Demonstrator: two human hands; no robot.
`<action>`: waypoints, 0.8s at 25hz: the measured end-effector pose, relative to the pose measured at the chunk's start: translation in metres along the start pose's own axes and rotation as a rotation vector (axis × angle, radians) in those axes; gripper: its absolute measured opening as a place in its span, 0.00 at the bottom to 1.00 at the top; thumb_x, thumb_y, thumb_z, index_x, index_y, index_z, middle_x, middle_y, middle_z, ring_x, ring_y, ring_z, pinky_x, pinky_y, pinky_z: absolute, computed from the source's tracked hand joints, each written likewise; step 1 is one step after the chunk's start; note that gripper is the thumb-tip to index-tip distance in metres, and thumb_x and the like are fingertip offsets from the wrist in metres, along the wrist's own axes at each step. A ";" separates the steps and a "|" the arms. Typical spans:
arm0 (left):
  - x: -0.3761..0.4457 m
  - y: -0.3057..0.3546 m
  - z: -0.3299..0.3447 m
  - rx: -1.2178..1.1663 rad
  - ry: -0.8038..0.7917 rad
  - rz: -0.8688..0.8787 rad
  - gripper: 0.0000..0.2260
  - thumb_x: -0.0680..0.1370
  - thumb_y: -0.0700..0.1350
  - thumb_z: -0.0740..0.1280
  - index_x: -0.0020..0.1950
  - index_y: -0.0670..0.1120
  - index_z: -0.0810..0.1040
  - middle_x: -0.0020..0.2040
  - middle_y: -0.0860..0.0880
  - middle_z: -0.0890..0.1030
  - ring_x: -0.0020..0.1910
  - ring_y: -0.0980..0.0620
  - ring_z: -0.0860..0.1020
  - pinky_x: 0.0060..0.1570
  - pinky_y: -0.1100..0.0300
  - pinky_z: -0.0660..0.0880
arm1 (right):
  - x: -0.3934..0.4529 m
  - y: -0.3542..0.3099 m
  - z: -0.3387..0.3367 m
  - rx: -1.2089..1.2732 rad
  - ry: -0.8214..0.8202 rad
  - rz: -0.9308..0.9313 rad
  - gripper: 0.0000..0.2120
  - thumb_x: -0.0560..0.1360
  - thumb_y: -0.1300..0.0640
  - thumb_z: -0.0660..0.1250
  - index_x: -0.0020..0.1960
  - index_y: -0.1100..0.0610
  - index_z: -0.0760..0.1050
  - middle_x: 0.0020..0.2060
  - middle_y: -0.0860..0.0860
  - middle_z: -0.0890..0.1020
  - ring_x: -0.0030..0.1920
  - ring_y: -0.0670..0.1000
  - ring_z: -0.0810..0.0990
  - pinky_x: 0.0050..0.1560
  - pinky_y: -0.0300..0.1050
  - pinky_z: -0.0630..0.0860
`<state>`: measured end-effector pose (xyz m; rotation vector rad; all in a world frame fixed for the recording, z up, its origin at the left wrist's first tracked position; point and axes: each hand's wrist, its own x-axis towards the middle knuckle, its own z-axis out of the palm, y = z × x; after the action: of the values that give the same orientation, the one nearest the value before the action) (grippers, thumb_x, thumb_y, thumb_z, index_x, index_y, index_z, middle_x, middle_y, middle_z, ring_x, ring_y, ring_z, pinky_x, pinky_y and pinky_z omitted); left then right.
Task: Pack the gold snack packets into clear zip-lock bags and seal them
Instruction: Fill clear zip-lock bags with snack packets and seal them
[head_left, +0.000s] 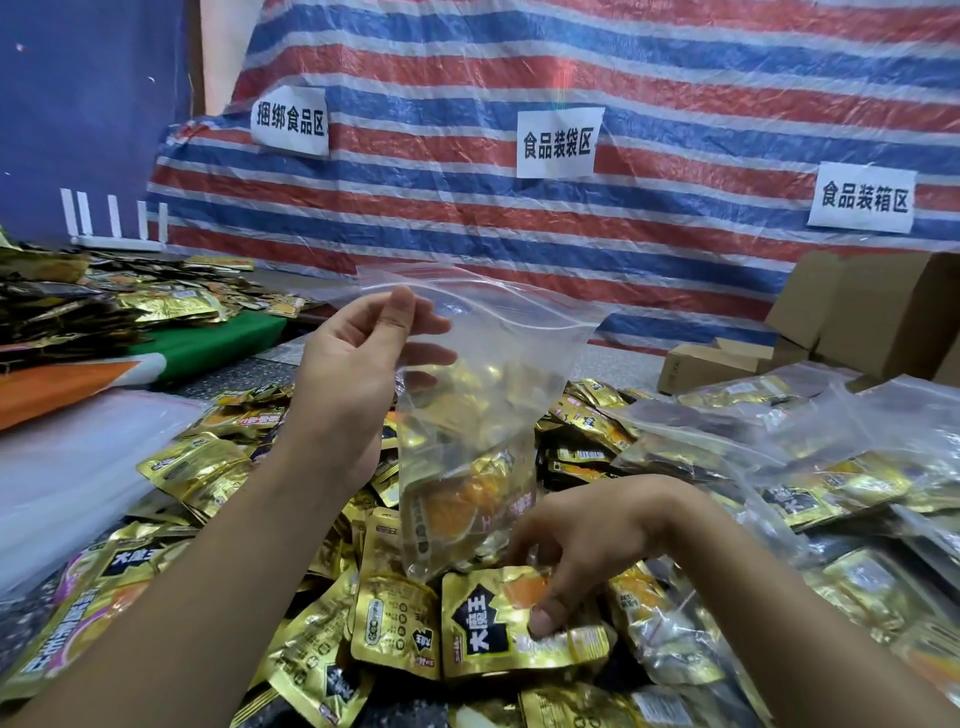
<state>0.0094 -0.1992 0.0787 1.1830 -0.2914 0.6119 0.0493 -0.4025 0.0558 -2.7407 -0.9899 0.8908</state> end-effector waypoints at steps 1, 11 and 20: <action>0.000 0.000 0.000 0.001 0.000 0.000 0.10 0.74 0.53 0.64 0.42 0.49 0.80 0.41 0.50 0.85 0.36 0.51 0.83 0.30 0.62 0.77 | 0.000 0.000 0.000 0.048 -0.030 -0.031 0.20 0.70 0.45 0.77 0.57 0.53 0.79 0.40 0.43 0.83 0.39 0.43 0.81 0.42 0.38 0.75; -0.005 -0.006 0.007 0.081 0.013 -0.030 0.10 0.78 0.49 0.63 0.44 0.45 0.80 0.39 0.50 0.85 0.34 0.52 0.82 0.34 0.59 0.78 | -0.006 -0.017 -0.002 0.119 -0.057 -0.165 0.13 0.74 0.52 0.74 0.57 0.50 0.77 0.37 0.39 0.83 0.37 0.39 0.81 0.36 0.31 0.74; -0.007 -0.019 0.009 0.166 -0.038 -0.047 0.12 0.72 0.53 0.67 0.46 0.45 0.80 0.39 0.50 0.85 0.34 0.55 0.82 0.35 0.61 0.77 | -0.044 -0.009 -0.025 0.457 0.162 -0.484 0.18 0.71 0.63 0.74 0.58 0.67 0.77 0.48 0.61 0.84 0.47 0.53 0.82 0.47 0.43 0.80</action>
<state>0.0160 -0.2137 0.0636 1.3585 -0.2476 0.5815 0.0309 -0.4197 0.1007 -2.0344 -1.1703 0.6904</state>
